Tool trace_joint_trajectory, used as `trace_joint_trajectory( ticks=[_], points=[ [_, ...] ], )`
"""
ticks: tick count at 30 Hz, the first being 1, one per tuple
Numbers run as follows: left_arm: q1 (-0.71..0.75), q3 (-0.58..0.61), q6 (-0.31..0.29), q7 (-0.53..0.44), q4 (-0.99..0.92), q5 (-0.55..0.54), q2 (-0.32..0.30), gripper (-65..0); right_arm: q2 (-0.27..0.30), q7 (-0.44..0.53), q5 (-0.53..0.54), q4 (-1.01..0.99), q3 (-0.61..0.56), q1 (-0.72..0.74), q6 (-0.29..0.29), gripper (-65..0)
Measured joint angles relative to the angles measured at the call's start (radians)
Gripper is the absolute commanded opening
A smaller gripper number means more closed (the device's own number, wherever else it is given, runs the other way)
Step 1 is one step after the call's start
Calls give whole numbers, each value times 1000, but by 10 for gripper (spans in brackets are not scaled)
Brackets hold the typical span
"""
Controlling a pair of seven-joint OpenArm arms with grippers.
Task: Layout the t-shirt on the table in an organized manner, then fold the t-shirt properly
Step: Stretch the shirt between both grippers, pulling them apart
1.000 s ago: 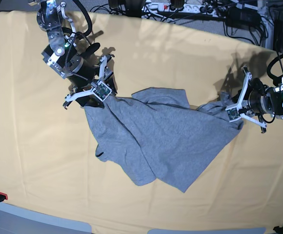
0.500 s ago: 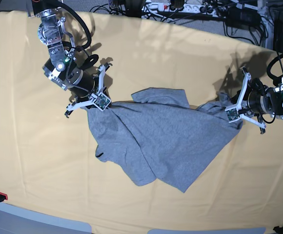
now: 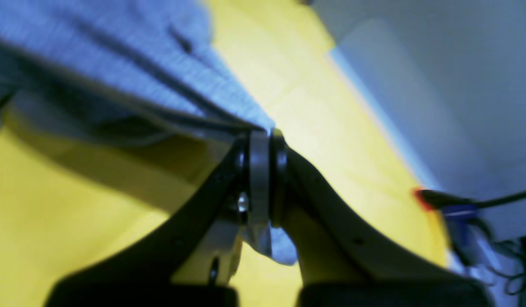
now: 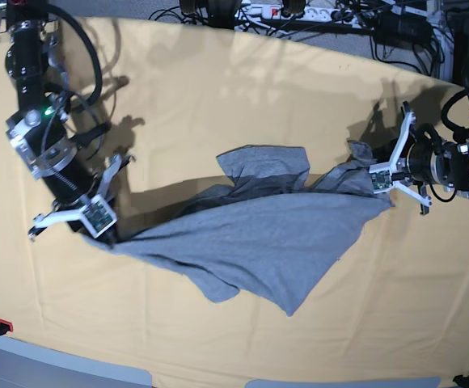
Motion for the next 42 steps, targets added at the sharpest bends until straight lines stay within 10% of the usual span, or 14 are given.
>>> trace_joint_trajectory(
  ticks=[10, 20, 28, 34, 42],
  points=[
    [-5, 0, 0, -22, 2, -7, -83, -650, 48, 68, 176, -230, 34, 256, 124, -650],
    [-23, 0, 0, -32, 3, 157, -104, -650, 39, 16, 180, -717, -12, 640, 126, -650],
    [-125, 0, 327, -112, -15, 476, -110, -650, -17, -82, 249, -861, -11, 719, 220, -650],
    [-167, 0, 379, -140, -64, 481, -111, -650, -35, -120, 251, -863, -11, 721, 203, -208],
    [-167, 0, 379, -158, -120, 460, -109, -650, -28, -473, 695, -839, -8, 807, 338, -206]
  ],
)
